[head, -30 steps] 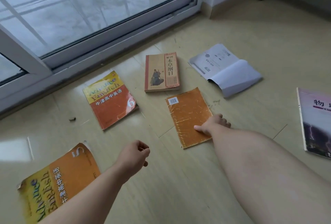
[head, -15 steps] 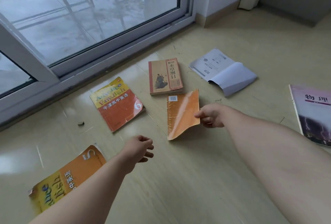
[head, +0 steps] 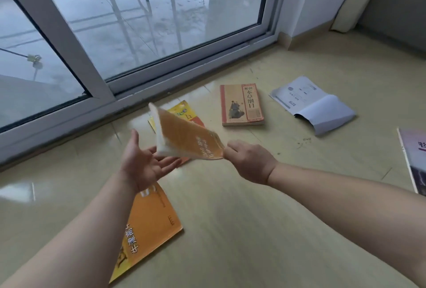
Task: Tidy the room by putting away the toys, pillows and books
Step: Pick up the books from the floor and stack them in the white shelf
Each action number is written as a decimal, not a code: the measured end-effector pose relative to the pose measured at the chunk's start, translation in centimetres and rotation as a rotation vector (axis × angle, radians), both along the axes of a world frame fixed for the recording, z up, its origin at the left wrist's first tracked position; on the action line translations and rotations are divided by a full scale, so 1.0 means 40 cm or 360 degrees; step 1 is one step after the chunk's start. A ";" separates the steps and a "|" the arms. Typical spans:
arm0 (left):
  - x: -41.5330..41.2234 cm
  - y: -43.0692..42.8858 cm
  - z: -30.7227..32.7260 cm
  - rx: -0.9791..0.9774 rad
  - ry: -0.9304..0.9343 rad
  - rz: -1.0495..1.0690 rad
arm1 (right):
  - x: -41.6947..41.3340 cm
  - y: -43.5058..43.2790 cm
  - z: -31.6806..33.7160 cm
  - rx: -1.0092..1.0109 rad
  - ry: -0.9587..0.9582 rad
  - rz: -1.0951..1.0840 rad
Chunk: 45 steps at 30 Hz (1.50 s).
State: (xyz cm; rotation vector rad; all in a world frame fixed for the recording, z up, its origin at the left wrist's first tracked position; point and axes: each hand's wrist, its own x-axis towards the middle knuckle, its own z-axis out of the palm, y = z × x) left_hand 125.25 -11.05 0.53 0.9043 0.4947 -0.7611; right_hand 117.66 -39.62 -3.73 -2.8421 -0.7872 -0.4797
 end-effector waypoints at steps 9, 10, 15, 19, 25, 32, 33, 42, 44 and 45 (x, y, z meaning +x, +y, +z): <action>-0.072 0.000 -0.088 0.0708 -0.0130 -0.0139 | 0.070 -0.028 -0.091 -0.0369 0.0108 0.0053; -0.070 -0.006 -0.097 0.0717 -0.0141 -0.0085 | 0.082 -0.031 -0.092 -0.0296 0.0212 -0.0155; -0.068 -0.057 -0.125 0.0781 -0.0192 0.0204 | 0.206 -0.080 -0.062 0.0493 0.0725 -0.1647; -0.099 -0.054 -0.188 0.0898 0.0026 0.0358 | 0.323 -0.114 -0.104 0.1270 0.0956 -0.2342; -0.144 -0.068 -0.220 0.1108 0.0230 0.0346 | 0.459 -0.175 -0.206 0.1300 0.1209 -0.2413; -0.153 -0.051 -0.217 0.1287 0.0148 0.0209 | 0.486 -0.177 -0.252 0.1272 0.1147 -0.2474; -0.153 -0.051 -0.217 0.1297 0.0141 0.0206 | 0.493 -0.184 -0.272 0.1246 0.1138 -0.2455; -0.159 -0.051 -0.202 0.1338 0.0091 0.0037 | 0.482 -0.187 -0.286 0.1503 0.1297 -0.2462; -0.150 -0.056 -0.188 0.1370 0.0051 -0.0004 | 0.476 -0.186 -0.280 0.1757 0.1228 -0.2456; -0.147 -0.057 -0.180 0.1375 0.0034 -0.0007 | 0.477 -0.190 -0.287 0.1900 0.1124 -0.2473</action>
